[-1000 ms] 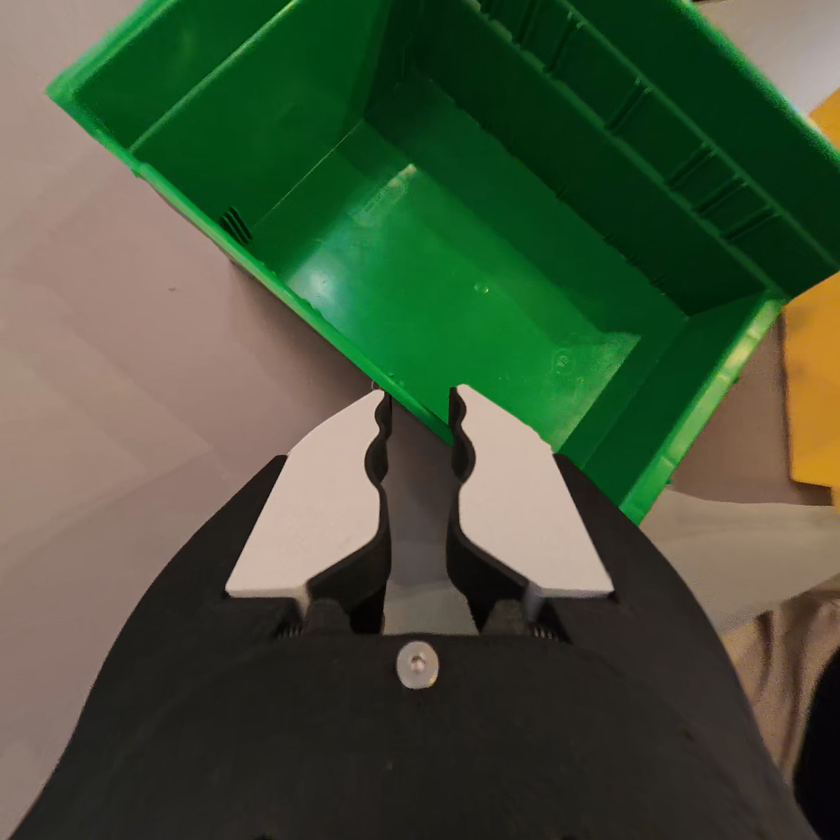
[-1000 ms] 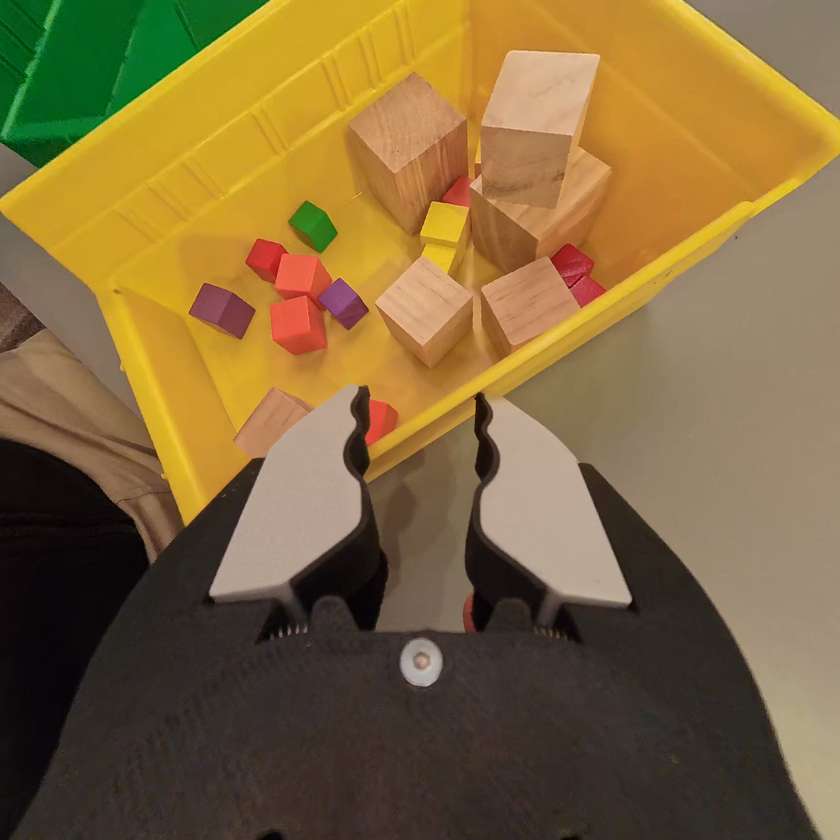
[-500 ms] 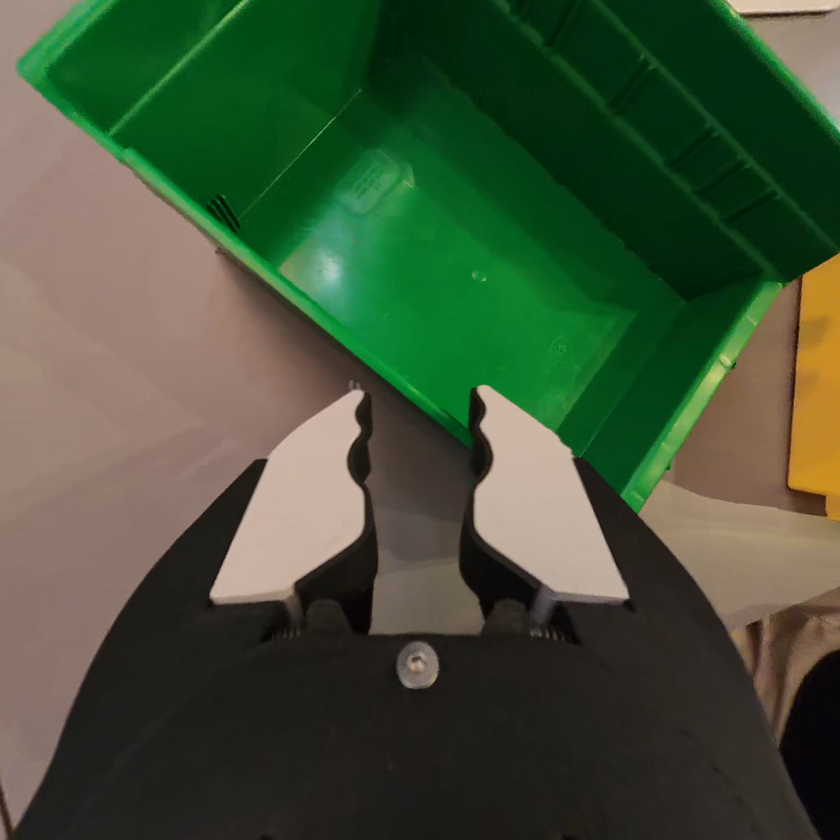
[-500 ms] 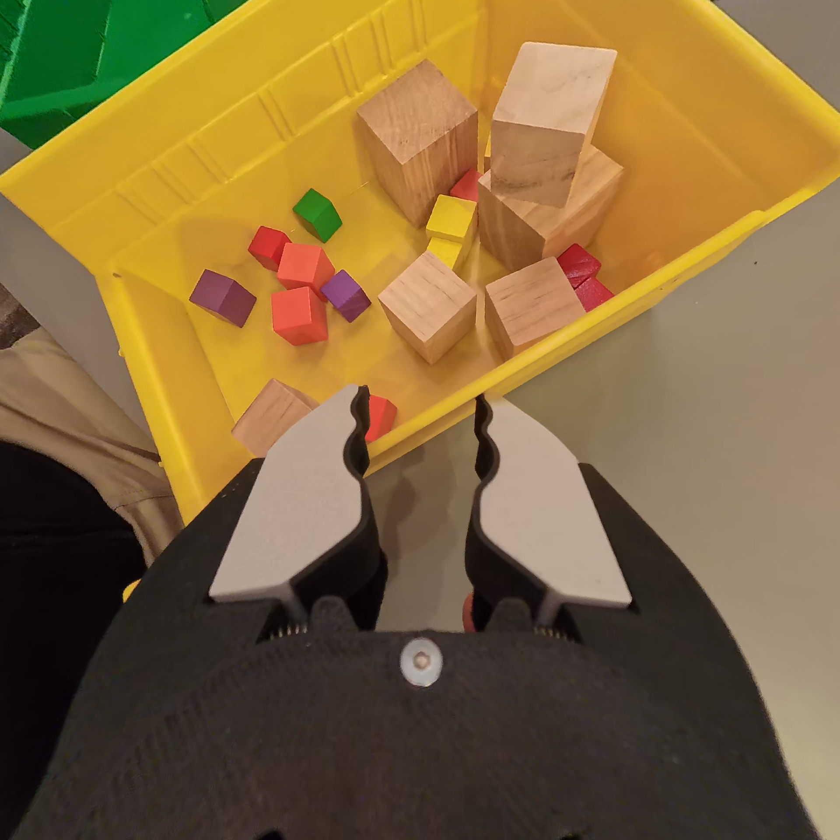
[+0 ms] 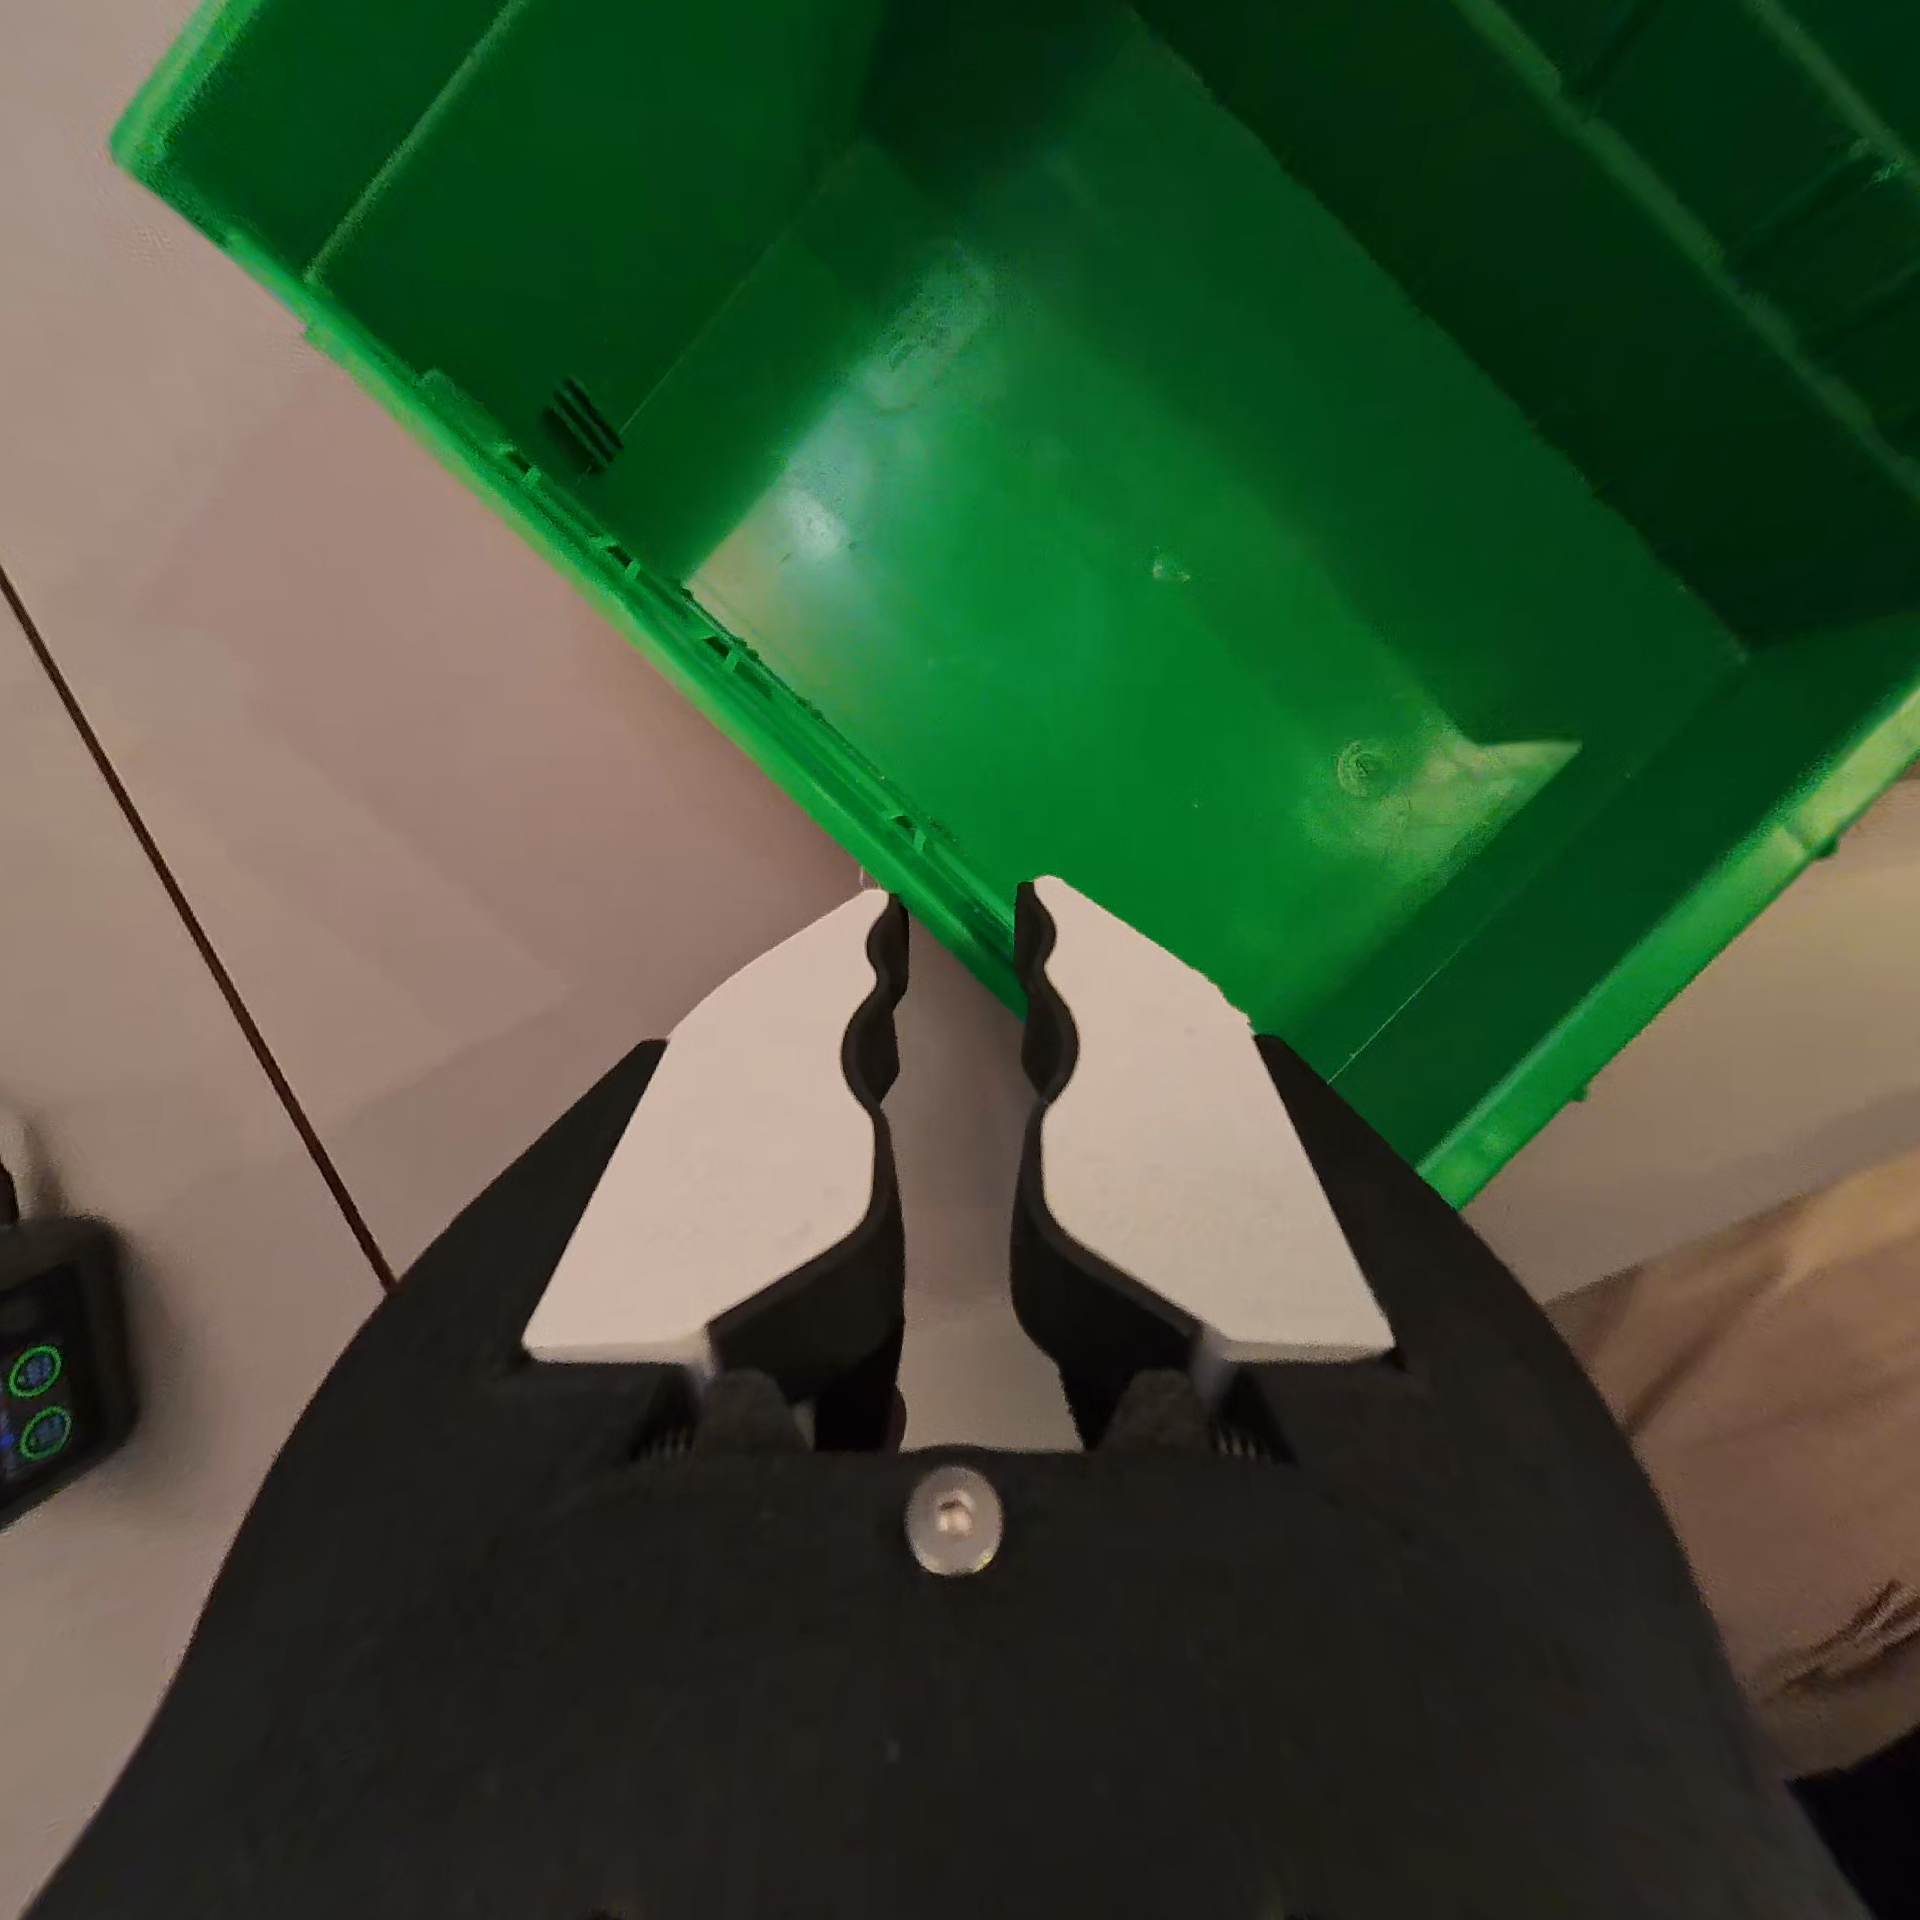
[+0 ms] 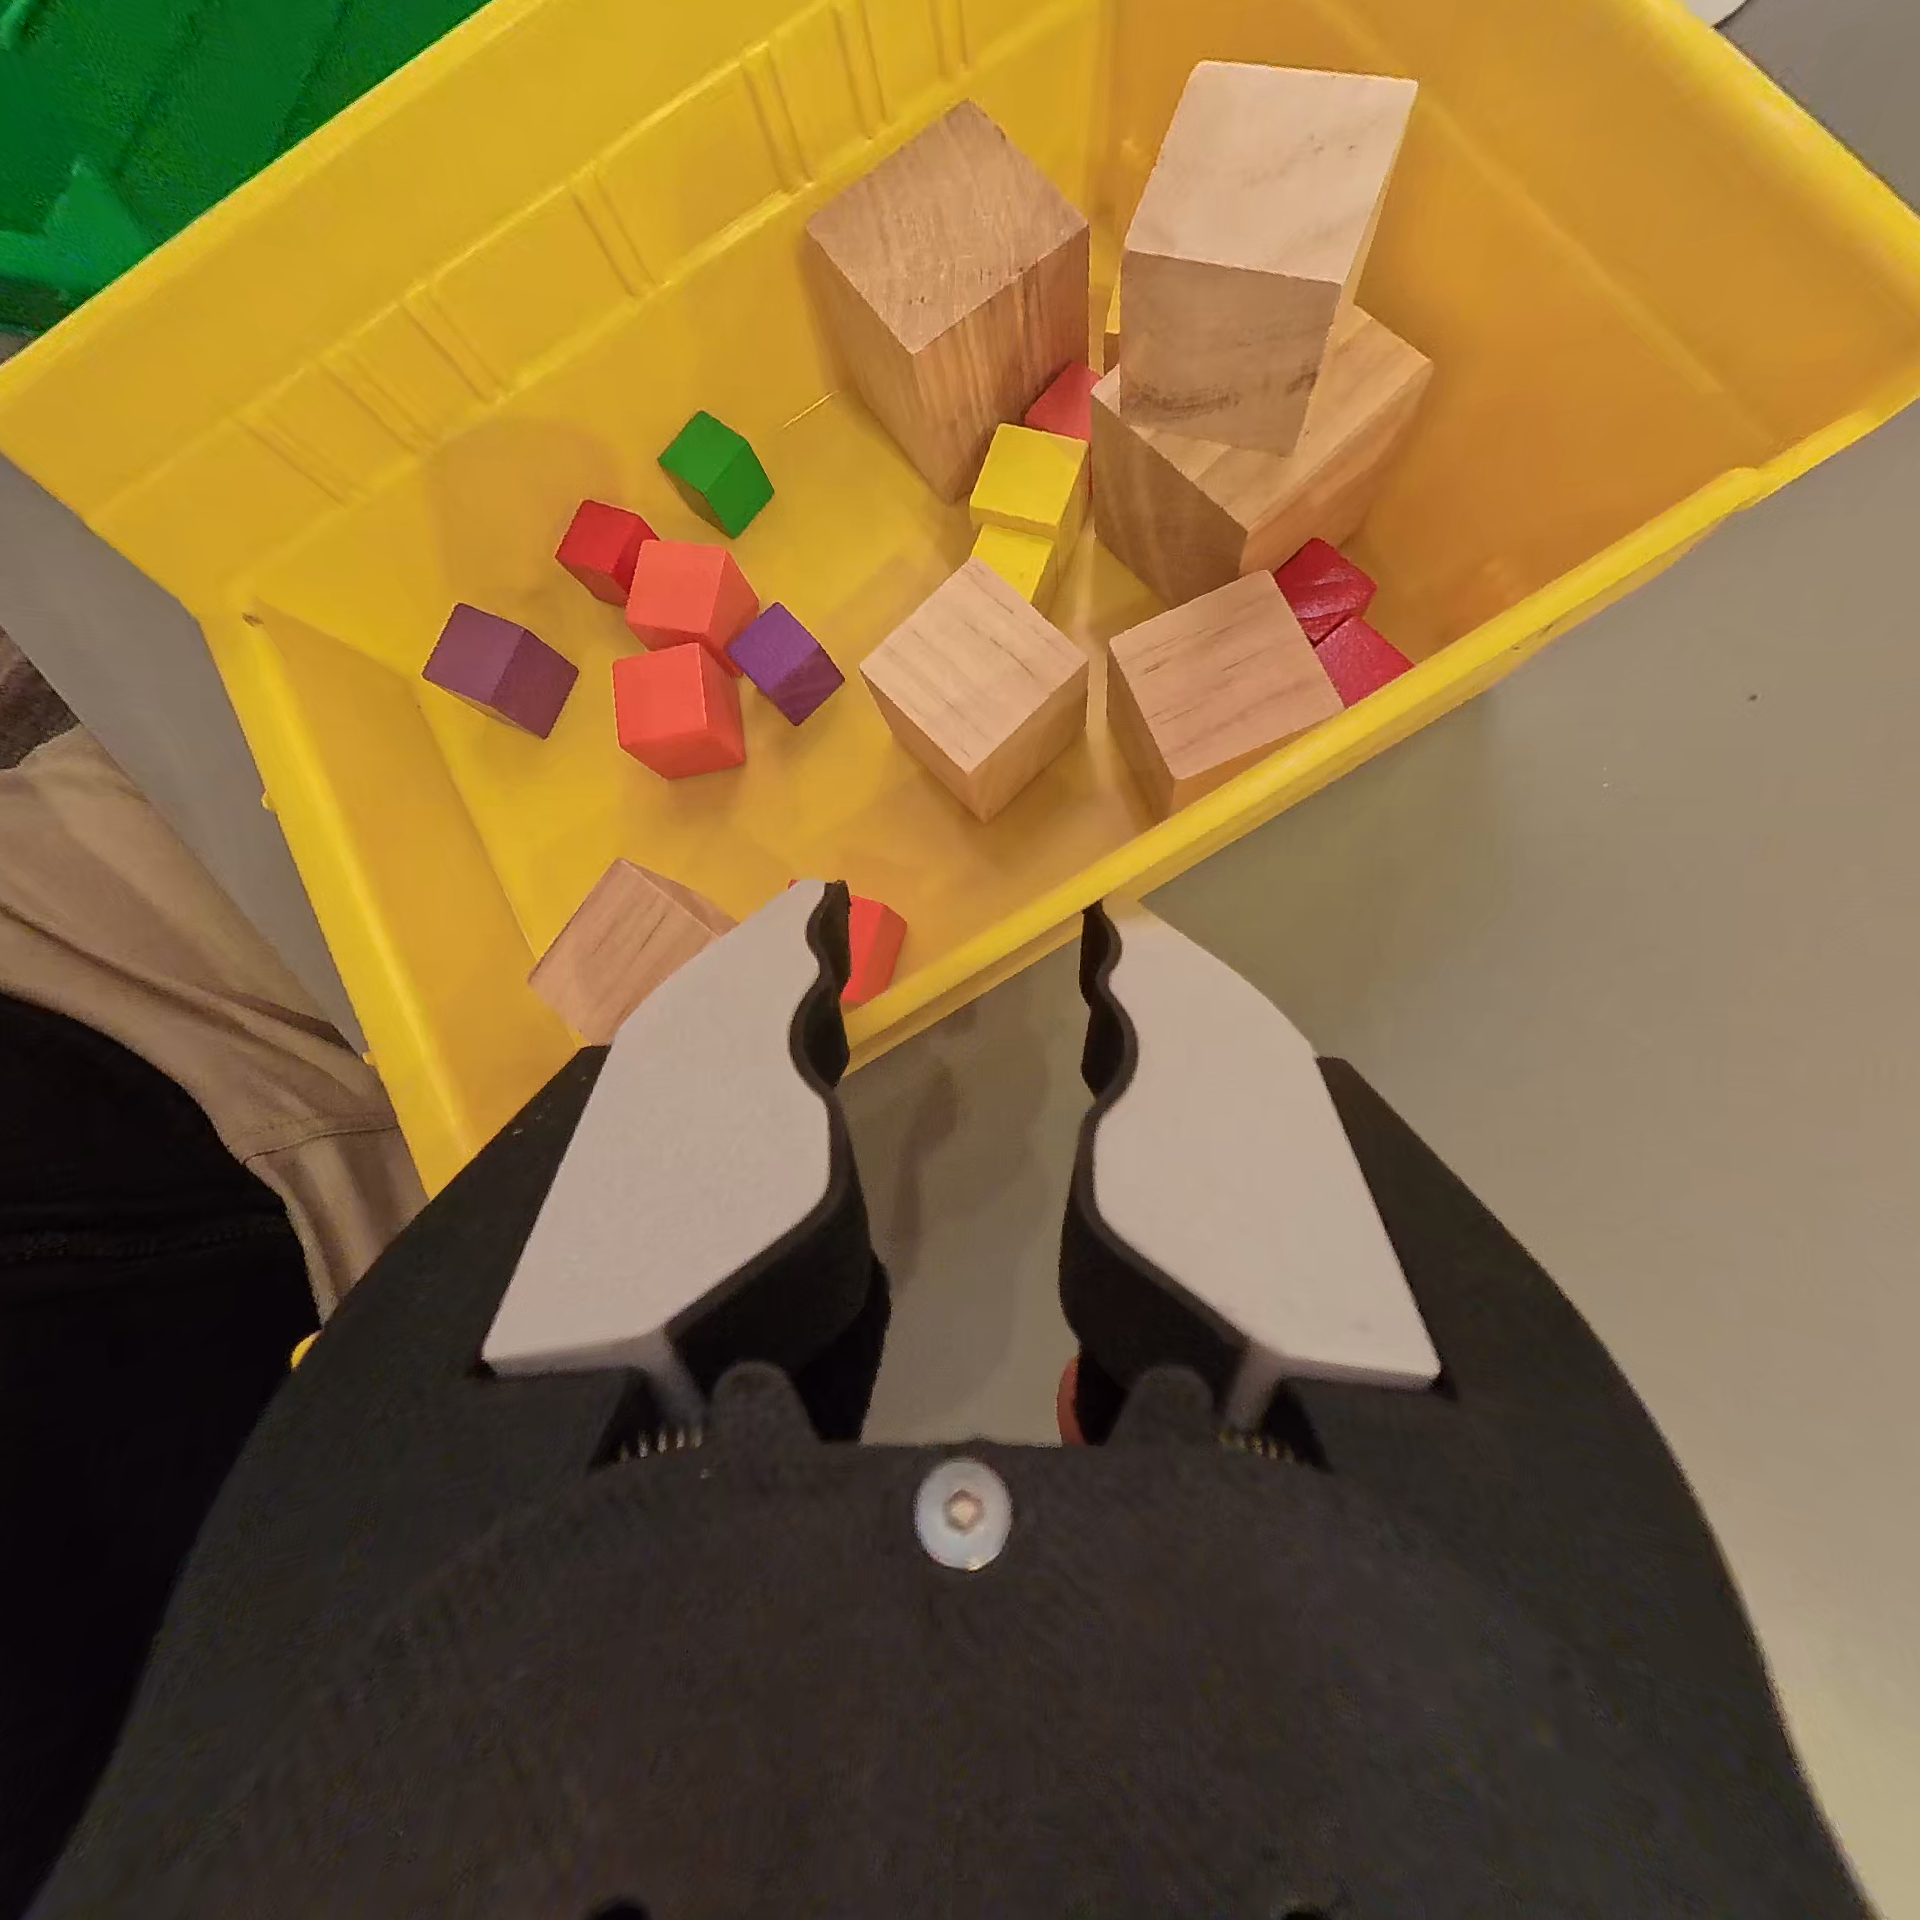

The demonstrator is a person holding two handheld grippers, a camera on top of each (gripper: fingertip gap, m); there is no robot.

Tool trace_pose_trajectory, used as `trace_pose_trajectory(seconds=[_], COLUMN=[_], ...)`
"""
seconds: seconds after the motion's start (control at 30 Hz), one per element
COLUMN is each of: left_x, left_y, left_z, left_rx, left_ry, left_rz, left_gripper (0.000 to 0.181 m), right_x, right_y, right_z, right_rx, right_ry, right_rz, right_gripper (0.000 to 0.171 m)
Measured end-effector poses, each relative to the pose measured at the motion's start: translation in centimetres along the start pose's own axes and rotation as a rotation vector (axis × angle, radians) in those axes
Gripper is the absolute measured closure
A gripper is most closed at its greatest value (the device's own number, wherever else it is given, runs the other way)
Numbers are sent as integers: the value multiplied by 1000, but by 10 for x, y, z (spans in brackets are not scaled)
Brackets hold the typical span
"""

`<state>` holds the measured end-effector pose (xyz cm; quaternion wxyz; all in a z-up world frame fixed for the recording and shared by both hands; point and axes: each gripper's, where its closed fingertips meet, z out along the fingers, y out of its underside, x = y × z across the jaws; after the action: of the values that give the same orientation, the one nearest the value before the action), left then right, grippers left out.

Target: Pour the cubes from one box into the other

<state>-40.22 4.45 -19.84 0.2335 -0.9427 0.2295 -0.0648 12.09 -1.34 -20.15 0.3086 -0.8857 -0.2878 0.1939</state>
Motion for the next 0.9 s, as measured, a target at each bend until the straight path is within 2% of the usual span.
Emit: trace_pose_trajectory(seconds=[0.13,0.27,0.37,0.53,0.9], left_x=[0,9,17,14,-8], left_y=[6,3,-4,-12,10], left_z=[-4,0,4,5,-19], left_rx=[3,21,53,164,308], left_ry=[35,103,136,213,272], left_rz=[-51,-88,-92,-162,-219], left_gripper=[164,148,163,167,171], right_x=[1,3,3,2,-6], right_y=[-5,-12,-17,-29,-61], right_z=[5,10,15,27,57], right_rx=[-7,-10,-17,-22,-15], right_ry=[-12,-31,-44,-70,-139], right_rz=[-12,-14,-24,-42,-70], right_gripper=[134,135,136,137,138])
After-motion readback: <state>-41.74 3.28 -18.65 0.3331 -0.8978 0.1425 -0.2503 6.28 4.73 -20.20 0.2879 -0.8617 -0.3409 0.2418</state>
